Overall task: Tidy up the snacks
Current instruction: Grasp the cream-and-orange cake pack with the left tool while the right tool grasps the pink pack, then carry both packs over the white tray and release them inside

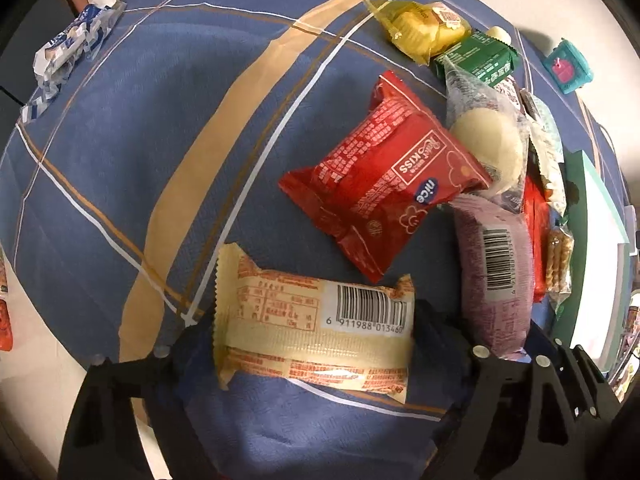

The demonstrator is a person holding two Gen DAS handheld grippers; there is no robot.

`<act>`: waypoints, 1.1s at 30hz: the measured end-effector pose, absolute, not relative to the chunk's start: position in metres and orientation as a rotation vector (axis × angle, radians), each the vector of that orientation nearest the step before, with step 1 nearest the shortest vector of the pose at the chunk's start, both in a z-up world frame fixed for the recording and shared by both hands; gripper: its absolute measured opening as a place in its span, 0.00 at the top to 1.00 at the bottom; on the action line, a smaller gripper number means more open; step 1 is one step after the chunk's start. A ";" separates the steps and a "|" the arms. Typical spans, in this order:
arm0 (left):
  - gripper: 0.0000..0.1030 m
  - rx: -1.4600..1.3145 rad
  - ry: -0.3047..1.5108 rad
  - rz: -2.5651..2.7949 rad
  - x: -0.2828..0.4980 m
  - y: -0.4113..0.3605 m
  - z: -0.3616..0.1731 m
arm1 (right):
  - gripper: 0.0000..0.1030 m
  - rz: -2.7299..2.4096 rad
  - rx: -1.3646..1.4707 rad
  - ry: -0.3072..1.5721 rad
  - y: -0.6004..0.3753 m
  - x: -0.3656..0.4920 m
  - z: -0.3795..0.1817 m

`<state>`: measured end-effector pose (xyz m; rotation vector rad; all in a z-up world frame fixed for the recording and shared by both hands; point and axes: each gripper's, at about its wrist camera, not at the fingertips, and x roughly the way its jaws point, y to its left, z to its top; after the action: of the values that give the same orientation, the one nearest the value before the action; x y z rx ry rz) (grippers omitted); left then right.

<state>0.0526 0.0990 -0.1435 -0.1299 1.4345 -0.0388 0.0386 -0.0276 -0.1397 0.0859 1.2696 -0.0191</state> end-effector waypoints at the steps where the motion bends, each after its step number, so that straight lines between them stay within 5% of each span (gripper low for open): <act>1: 0.14 -0.131 1.434 -0.040 0.052 0.099 -0.142 | 0.45 -0.017 0.086 1.267 -0.027 0.039 -0.140; 10: 0.23 -0.141 1.412 -0.034 0.048 0.092 -0.136 | 0.54 0.002 0.117 1.241 -0.038 0.021 -0.122; 25: 0.24 -0.136 1.238 -0.044 0.036 0.068 -0.064 | 0.59 0.057 0.262 1.104 -0.075 -0.014 -0.052; 26: 0.24 -0.135 1.225 -0.047 0.034 0.071 -0.058 | 0.62 0.058 0.269 1.090 -0.078 -0.018 -0.045; 27: 0.24 -0.131 1.208 -0.051 0.033 0.067 -0.050 | 0.77 0.056 0.273 1.072 -0.082 -0.021 -0.038; 33: 0.24 -0.113 1.152 -0.068 0.025 0.069 -0.014 | 0.78 0.034 0.304 1.045 -0.098 -0.025 -0.031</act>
<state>0.0247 0.0693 -0.0144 -0.1127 1.1524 -0.0680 -0.0247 -0.0982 -0.0306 0.3040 1.0448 0.0343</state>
